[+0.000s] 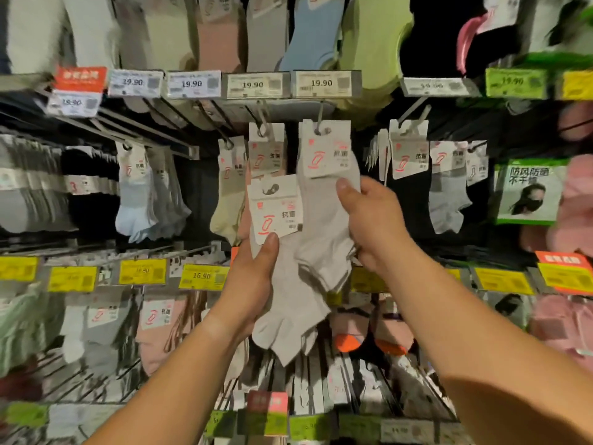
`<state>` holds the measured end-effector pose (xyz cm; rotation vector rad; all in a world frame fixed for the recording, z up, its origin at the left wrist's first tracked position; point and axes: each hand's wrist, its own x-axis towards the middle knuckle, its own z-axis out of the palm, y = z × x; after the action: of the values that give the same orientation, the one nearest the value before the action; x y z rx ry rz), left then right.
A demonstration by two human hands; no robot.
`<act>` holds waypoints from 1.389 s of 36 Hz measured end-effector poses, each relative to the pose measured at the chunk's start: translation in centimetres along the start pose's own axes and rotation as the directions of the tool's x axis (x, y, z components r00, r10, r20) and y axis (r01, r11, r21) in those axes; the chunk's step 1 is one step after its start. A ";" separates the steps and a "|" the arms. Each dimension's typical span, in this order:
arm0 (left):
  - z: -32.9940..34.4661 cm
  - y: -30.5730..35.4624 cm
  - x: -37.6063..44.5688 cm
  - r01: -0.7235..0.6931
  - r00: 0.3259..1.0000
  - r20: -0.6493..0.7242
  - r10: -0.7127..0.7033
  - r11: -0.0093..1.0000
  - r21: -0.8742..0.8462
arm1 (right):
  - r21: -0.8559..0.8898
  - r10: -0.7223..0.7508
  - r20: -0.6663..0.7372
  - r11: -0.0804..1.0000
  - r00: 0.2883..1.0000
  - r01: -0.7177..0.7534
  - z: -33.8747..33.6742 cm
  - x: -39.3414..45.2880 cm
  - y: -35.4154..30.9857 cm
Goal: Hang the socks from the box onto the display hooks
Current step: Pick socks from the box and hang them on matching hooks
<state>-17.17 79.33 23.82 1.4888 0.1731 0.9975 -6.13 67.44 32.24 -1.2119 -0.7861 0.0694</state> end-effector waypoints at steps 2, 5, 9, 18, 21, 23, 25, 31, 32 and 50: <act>-0.2 0.0 0.2 0.009 1.000 0.002 -0.009 1.000 -0.004 | -0.014 -0.015 0.002 1.000 1.000 0.015 0.2 1.1 -0.7; -0.5 0.0 0.4 0.028 1.000 -0.001 -0.028 1.000 -0.009 | -0.028 -0.031 -0.003 0.999 1.000 0.030 0.7 2.5 -1.6; -0.6 0.1 0.4 0.058 0.998 0.014 -0.058 0.997 -0.041 | -0.037 -0.043 -0.012 0.998 0.999 0.043 1.1 3.8 -2.0; -1.0 0.3 0.3 0.098 0.995 0.024 -0.098 0.995 -0.027 | -0.137 -0.021 -0.026 0.990 0.999 0.017 1.3 6.7 -1.6; -1.2 0.4 0.2 0.123 0.992 0.020 -0.123 0.992 0.009 | -0.261 0.000 -0.057 0.965 0.998 -0.014 1.8 8.6 -1.0; -1.1 0.5 0.1 0.133 0.991 0.003 -0.133 0.991 0.003 | -0.369 0.034 -0.089 0.927 0.995 -0.065 2.1 9.9 -0.4; -0.9 0.7 0.0 0.139 0.990 -0.020 -0.139 0.990 -0.008 | -0.474 0.067 -0.104 0.874 0.992 -0.108 2.2 10.8 0.5; -1.3 0.2 0.1 0.167 0.984 -0.050 -0.169 0.985 -0.044 | -0.636 0.091 -0.108 0.759 0.990 -0.140 2.6 11.4 2.0; -1.5 0.0 0.1 0.172 0.982 -0.064 -0.176 0.983 -0.057 | -0.660 0.088 -0.105 0.739 0.991 -0.136 2.5 11.4 2.1; 0.4 1.2 1.0 0.022 1.000 -0.015 -0.022 1.000 0.011 | -0.349 -0.076 -0.005 0.935 0.997 0.070 2.9 -1.5 2.7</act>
<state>-16.80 79.47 25.39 1.4866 0.2055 0.9916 -7.95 70.18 29.54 -1.5143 -0.8496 -0.1489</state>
